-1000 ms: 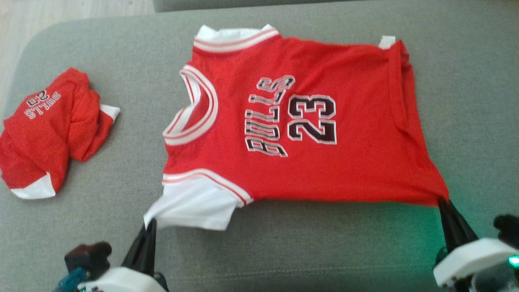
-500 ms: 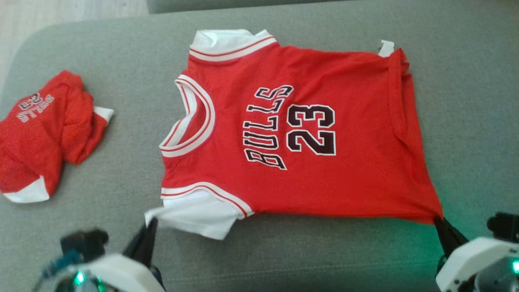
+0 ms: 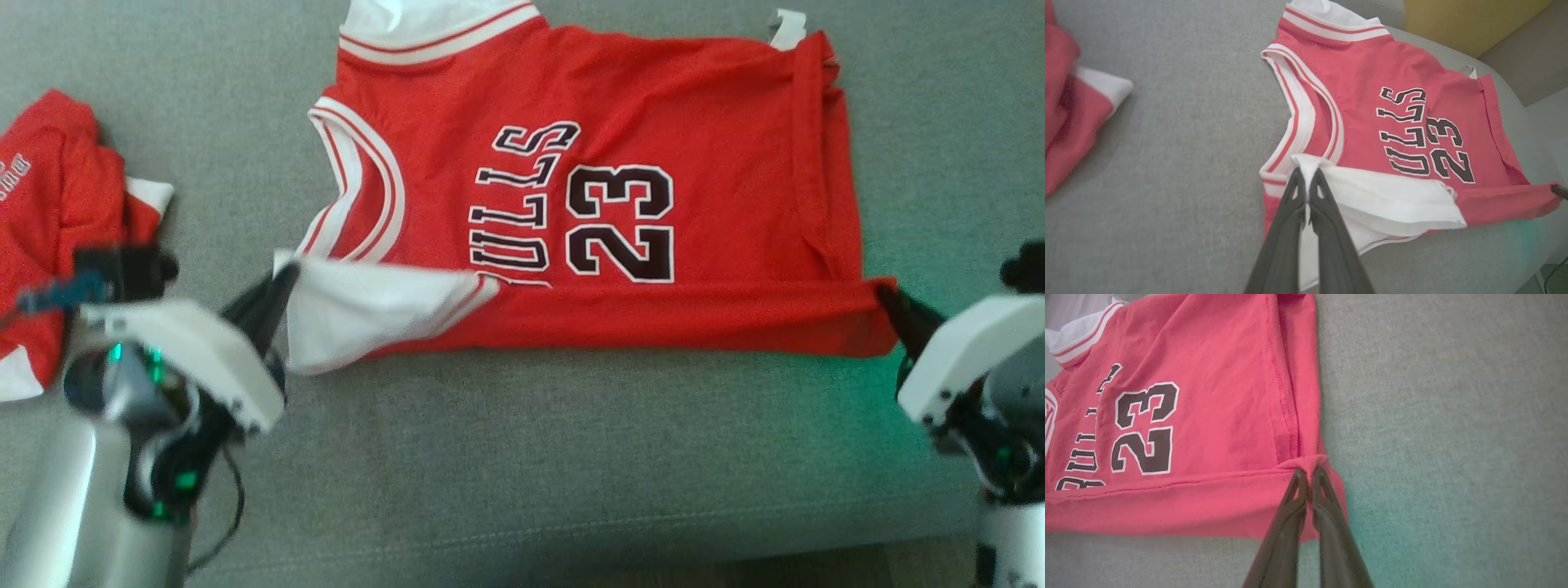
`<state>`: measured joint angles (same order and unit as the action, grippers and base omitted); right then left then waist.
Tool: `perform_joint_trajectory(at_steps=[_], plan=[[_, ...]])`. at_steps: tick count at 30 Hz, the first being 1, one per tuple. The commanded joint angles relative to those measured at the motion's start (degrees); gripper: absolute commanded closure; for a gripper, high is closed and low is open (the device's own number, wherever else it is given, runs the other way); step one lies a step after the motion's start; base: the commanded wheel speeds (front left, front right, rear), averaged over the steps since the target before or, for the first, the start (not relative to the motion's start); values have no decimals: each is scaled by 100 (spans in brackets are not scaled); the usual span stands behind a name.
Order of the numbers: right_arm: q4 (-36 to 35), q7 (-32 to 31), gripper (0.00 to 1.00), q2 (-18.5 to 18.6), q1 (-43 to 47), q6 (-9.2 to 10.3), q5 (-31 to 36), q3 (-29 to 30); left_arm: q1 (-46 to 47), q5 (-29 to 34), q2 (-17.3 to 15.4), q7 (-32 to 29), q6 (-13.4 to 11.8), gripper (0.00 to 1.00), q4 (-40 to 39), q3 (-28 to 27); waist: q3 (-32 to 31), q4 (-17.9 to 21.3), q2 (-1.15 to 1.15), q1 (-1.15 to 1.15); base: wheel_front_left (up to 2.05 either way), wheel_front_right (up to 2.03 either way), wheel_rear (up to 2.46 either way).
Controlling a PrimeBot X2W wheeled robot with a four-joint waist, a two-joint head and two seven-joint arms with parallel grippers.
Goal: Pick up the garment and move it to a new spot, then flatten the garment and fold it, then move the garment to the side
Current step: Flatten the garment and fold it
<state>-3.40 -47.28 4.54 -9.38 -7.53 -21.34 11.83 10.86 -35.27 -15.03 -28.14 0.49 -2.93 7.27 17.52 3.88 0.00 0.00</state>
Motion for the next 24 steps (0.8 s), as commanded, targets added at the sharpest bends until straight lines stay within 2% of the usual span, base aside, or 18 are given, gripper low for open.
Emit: perform_joint_trajectory(at_steps=[1, 8, 9, 10, 11, 12, 16, 20, 24], plan=[[-183, -11, 100, 143, -195, 4, -41, -82, 340, 19, -177, -25, 37, 100, -129, -179, 76, -19, 0, 0, 0, 0, 0], [141, 352, 100, 255, -708, 4, -125, -332, 1200, 31, -151, -30, 221, 100, 678, -18, 247, -4, 0, 0, 0, 0, 0], [176, 482, 80, 271, -751, 4, -150, -391, 1274, 25, -135, 19, 274, 100, 763, 14, 267, -1, 0, 0, 0, 0, 0], [192, 669, 11, 293, -785, 4, -164, -445, 1338, 12, -93, 137, 298, 71, 841, 2, 282, -1, 0, 0, 0, 0, 0], [237, 823, 0, 304, -787, 4, -180, -489, 1364, -32, -30, 209, 311, 0, 943, -3, 292, -4, 0, 0, 0, 0, 0], [209, 1370, 0, 404, -790, 4, -112, -621, 1387, -39, 52, 438, 337, 0, 1066, -16, 320, -14, 0, 0, 0, 0, 0], [213, 2721, 0, 438, -610, 4, 30, -863, 1297, 181, 231, 1369, 276, 0, 1142, -133, 315, -29, 0, 0, 0, 0, 0], [220, 4013, 0, 423, -382, 4, 405, -1043, 1061, 751, 342, 2552, 46, 0, 974, -157, 237, -32, 0, 0, 0, 0, 0], [180, 4640, 0, 374, -192, 4, 664, -1135, 806, 1158, 424, 3295, -175, 0, 798, -123, 125, -46, 0, 0, 0, 0, 0]])
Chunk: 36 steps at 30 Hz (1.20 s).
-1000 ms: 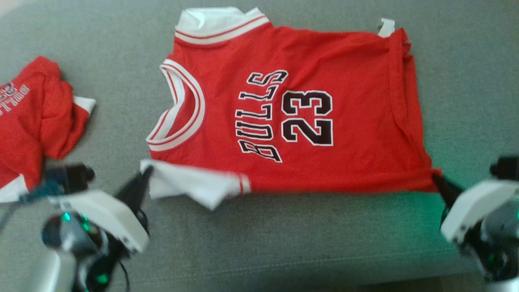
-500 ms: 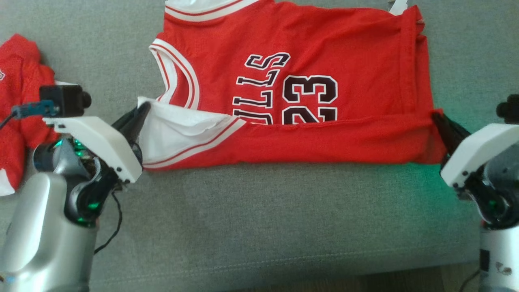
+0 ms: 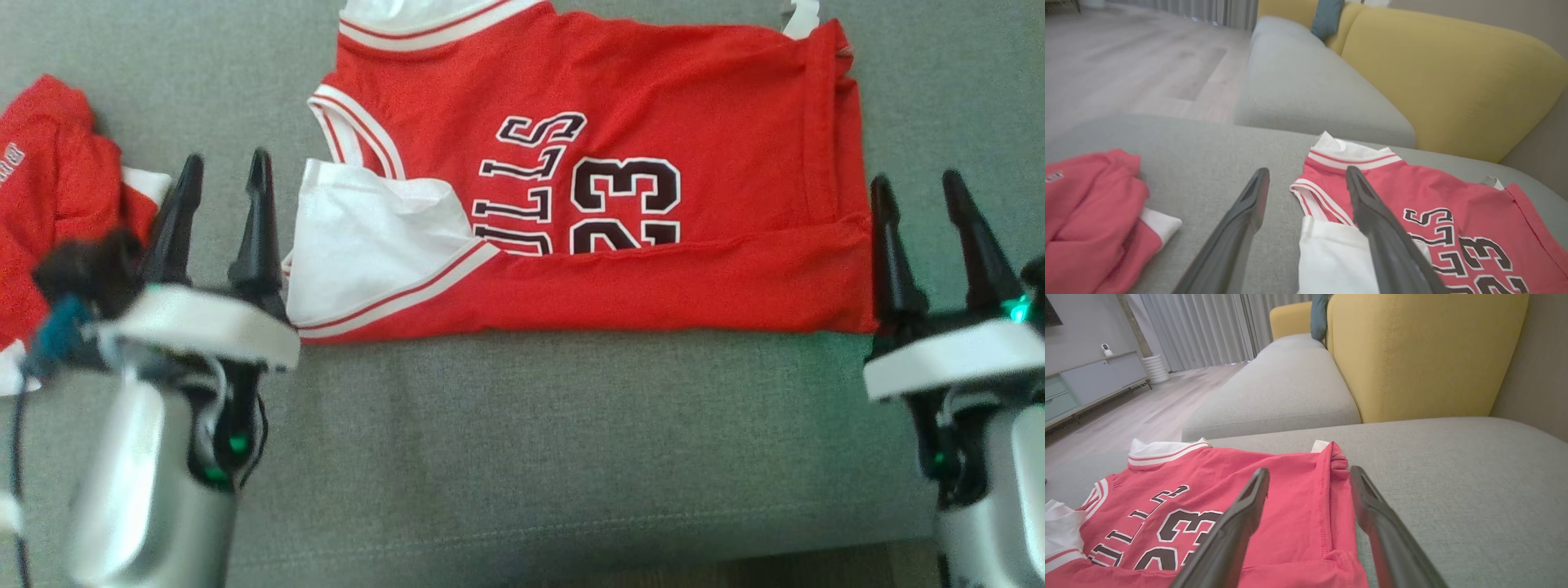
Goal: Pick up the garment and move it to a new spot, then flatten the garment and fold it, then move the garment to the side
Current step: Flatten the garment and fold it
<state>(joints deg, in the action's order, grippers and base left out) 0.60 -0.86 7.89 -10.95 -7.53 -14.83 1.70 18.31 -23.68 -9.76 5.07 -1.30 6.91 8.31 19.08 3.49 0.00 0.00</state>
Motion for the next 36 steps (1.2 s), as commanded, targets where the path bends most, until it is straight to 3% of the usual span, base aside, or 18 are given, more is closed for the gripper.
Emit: perform_joint_trajectory(at_steps=[1, 6, 17, 28, 36], plan=[[-244, 118, 0, 23, 41, 4, 101, -150, -45, 134, -87, 166, -76, 0, -244, -202, -68, -6, 0, 0, 0, 0, 0], [-407, 429, 0, -70, 521, 4, 327, -165, -622, 580, -16, 705, -366, 0, -474, -64, -296, -29, 0, 0, 0, 0, 0], [-651, 323, 0, -264, 1254, 4, 380, -124, -1425, 830, -35, 927, -523, 0, -383, 13, -665, 23, 0, 0, 0, 0, 0], [-584, 119, 0, -241, 1272, 4, 260, -71, -1415, 664, -8, 835, -394, 0, -213, 108, -709, 6, 0, 0, 0, 0, 0], [-51, -631, 0, -36, 1048, 4, -32, 122, -1132, 157, 26, -115, -41, 0, 186, 276, -473, 44, 0, 0, 0, 0, 0]])
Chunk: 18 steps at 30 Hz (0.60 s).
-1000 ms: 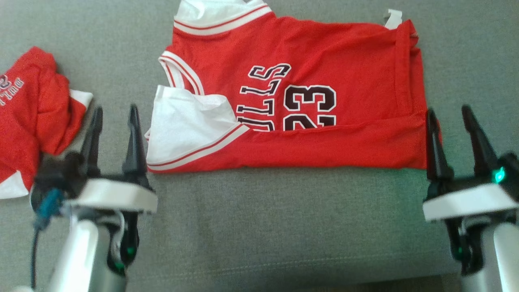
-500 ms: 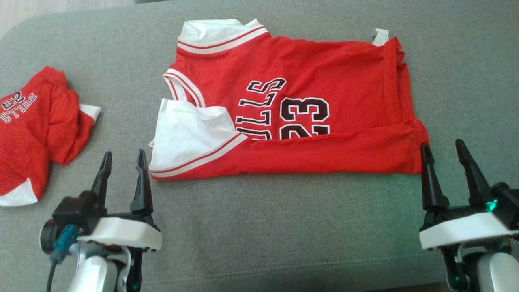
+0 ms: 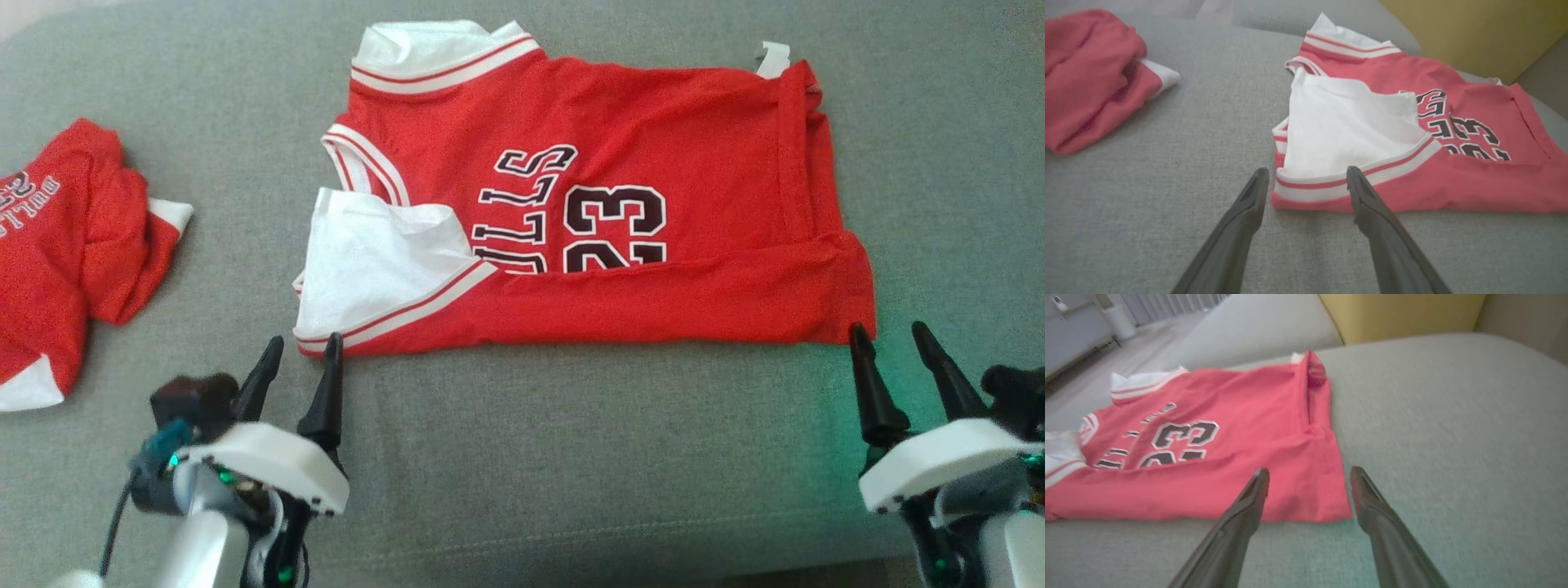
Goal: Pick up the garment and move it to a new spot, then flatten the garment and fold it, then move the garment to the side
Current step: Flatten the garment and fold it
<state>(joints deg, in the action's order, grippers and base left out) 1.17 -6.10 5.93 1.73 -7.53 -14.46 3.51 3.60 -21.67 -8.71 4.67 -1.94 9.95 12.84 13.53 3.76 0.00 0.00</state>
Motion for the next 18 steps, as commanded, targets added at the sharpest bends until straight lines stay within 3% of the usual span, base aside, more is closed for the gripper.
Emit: perform_joint_trajectory(at_steps=[1, 17, 18], plan=[[-19, -220, 0, 208, -285, 4, -116, -27, 397, -115, -81, -181, 53, 0, -58, -184, 131, 23, 0, 0, 0, 0, 0], [835, -1411, 0, 512, -1182, 4, -623, -197, 1141, -661, -239, -1199, 441, 0, 635, -139, 659, -15, 0, 0, 0, 0, 0], [874, -1476, 18, 517, -1203, 4, -659, -211, 1151, -678, -234, -1252, 479, 56, 633, -94, 668, -20, 0, 0, 0, 0, 0]])
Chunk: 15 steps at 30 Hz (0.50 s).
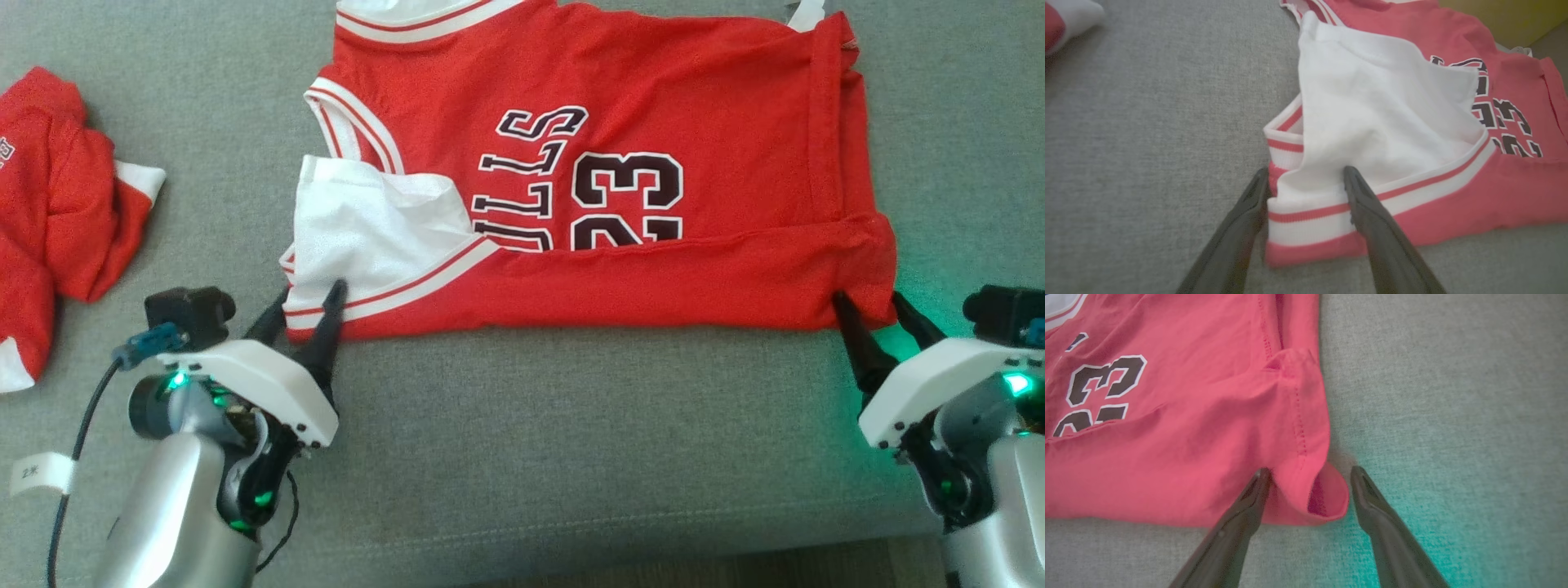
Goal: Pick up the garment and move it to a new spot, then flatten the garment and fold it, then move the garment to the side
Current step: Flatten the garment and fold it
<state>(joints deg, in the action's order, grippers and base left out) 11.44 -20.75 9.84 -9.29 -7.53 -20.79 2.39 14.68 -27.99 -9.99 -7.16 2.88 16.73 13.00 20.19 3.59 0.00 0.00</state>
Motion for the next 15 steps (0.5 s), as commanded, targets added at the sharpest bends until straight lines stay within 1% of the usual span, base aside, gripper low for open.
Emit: perform_joint_trajectory(at_steps=[1, 2, 6, 11, 15], plan=[[-130, -50, 56, 127, -120, 4, -72, -106, 49, -52, -104, -95, 16, 100, -58, -81, 9, -9, 0, 0, 0, 0, 0], [-123, -60, 100, 134, -135, 4, -106, -111, 55, -45, -108, -92, 22, 100, -77, -64, 13, -15, 0, 0, 0, 0, 0], [-143, -34, 100, 139, -112, 4, -201, -79, 6, -11, -103, 56, 4, 100, -199, -47, -33, -45, 0, 0, 0, 0, 0], [-372, 46, 100, 104, 151, 4, -282, -53, -328, -61, -91, 228, -115, 100, -452, -130, -230, -113, 0, 0, 0, 0, 0], [-626, 1, 100, 69, 488, 4, -301, -21, -720, -136, -106, 215, -236, 100, -697, -196, -422, -200, 0, 0, 0, 0, 0]])
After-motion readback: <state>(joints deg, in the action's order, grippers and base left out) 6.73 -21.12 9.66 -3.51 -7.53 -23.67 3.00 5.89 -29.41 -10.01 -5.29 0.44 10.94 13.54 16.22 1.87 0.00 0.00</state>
